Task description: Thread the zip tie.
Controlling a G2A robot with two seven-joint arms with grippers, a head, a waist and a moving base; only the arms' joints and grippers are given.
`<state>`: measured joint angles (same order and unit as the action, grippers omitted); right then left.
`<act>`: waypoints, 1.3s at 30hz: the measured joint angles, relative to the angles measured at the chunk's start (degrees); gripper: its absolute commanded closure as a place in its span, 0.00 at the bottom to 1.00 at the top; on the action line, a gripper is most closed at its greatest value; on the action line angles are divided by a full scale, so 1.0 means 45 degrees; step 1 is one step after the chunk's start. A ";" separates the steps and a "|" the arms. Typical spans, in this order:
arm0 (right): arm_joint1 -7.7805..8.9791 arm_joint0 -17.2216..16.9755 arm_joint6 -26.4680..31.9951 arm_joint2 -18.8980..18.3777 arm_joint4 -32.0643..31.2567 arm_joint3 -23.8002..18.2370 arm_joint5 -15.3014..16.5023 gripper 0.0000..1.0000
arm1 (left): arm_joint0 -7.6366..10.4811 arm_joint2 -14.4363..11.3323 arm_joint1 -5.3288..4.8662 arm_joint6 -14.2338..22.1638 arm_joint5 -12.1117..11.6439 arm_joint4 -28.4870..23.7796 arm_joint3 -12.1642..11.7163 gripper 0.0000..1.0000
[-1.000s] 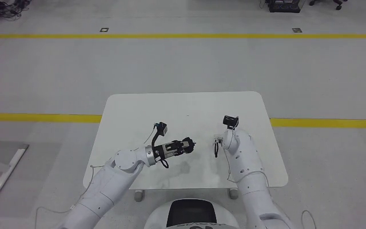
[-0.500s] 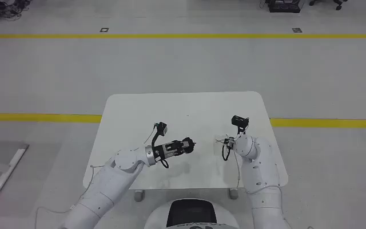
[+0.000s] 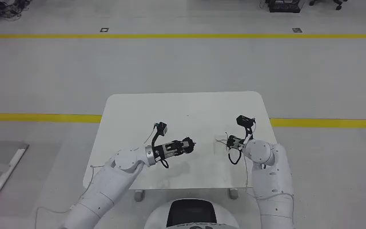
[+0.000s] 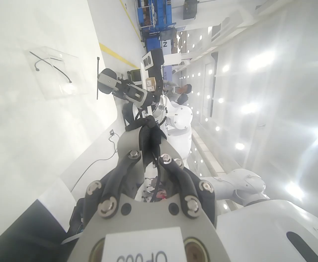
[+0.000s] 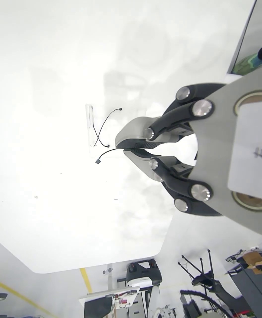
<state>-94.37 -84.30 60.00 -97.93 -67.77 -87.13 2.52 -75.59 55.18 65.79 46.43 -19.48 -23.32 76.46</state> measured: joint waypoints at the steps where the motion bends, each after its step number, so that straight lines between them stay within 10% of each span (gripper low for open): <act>1: 0.0000 0.0000 0.0000 0.0000 0.0000 0.0000 0.0001 1.00 | 0.0000 0.0000 0.0000 0.0000 0.0000 0.0000 0.0000 1.00; 6: 0.0016 -0.0080 -0.0199 -0.0007 0.0282 0.0020 0.0286 1.00 | 0.0000 0.0000 0.0000 0.0000 0.0000 0.0000 0.0000 1.00; 13: 0.0509 -0.0604 0.0553 -0.0749 0.4711 -0.0091 0.4114 1.00 | 0.0000 0.0000 0.0000 0.0000 0.0000 0.0000 0.0000 1.00; 28: 0.2406 0.0073 0.3881 0.0376 1.2398 0.0827 0.3769 1.00 | 0.0000 0.0000 0.0000 0.0000 0.0000 0.0000 0.0000 1.00; 39: 0.3265 0.0594 0.4365 0.1598 1.5162 0.1697 0.3769 1.00 | 0.0000 0.0000 0.0000 0.0000 0.0000 0.0000 0.0000 1.00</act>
<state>-79.67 -81.62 79.64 -90.74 0.46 -79.50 19.48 -75.59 55.18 65.79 46.43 -19.48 -23.32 76.46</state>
